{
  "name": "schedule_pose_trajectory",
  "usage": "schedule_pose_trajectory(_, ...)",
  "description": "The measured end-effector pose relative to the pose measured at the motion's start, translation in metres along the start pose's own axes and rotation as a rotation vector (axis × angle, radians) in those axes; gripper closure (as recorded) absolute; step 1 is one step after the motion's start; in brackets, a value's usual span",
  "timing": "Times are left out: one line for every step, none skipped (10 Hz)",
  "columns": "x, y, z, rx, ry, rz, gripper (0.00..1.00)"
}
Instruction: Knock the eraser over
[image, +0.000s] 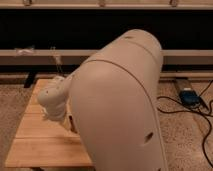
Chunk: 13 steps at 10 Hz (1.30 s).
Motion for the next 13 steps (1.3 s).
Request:
schedule_pose_trajectory(0.008,0.001,0.000,-0.001,0.014,0.002,0.20)
schedule_pose_trajectory(0.018,0.002,-0.001,0.001,0.029,0.006,0.20)
schedule_pose_trajectory(0.025,0.001,-0.002,0.003,0.040,0.007,0.20)
schedule_pose_trajectory(0.034,0.001,-0.003,0.007,0.051,0.009,0.20)
schedule_pose_trajectory(0.045,0.003,-0.005,0.011,0.065,0.013,0.20)
schedule_pose_trajectory(0.056,0.005,-0.006,0.018,0.076,0.019,0.20)
schedule_pose_trajectory(0.065,0.006,-0.007,0.025,0.084,0.022,0.20)
schedule_pose_trajectory(0.072,0.008,-0.008,0.033,0.090,0.023,0.20)
schedule_pose_trajectory(0.078,0.009,-0.010,0.044,0.091,0.025,0.20)
schedule_pose_trajectory(0.086,0.010,-0.015,0.063,0.088,0.030,0.20)
schedule_pose_trajectory(0.091,0.011,-0.019,0.076,0.084,0.035,0.20)
schedule_pose_trajectory(0.094,0.012,-0.020,0.081,0.084,0.038,0.20)
schedule_pose_trajectory(0.092,0.011,-0.020,0.082,0.081,0.034,0.20)
